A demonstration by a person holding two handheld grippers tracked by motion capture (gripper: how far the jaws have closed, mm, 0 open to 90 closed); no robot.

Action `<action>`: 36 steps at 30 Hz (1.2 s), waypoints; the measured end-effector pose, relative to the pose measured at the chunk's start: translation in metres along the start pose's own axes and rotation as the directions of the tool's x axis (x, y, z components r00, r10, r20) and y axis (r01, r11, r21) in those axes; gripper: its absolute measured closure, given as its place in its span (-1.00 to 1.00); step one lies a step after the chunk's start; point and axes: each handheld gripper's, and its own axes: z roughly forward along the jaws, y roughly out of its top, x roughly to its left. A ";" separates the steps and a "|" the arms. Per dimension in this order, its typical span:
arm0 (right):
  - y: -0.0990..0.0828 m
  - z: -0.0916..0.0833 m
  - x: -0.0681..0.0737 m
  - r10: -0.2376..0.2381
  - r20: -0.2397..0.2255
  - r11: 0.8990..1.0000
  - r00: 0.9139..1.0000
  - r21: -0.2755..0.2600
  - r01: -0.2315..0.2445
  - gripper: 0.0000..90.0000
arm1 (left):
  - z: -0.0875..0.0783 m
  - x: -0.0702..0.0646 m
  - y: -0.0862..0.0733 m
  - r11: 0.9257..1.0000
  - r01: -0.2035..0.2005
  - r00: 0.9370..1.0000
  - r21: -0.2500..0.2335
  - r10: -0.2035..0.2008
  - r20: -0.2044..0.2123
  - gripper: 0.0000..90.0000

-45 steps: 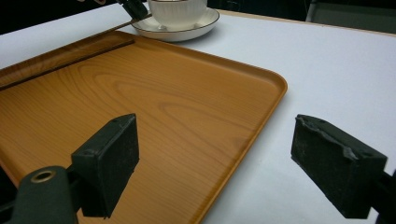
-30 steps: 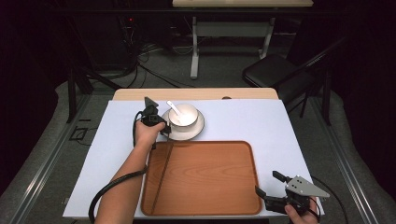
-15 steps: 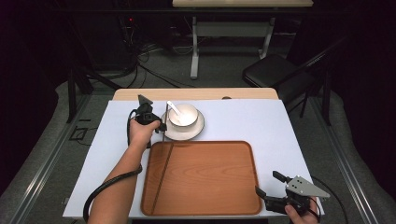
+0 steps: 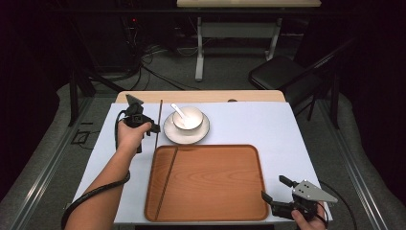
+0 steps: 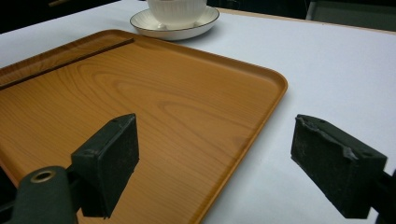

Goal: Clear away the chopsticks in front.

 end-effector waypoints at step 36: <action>0.001 0.003 0.001 -0.001 0.004 1.000 1.000 0.003 0.001 -0.67 | -0.011 0.016 -0.126 0.989 -0.057 0.993 0.137 0.042 0.113 0.90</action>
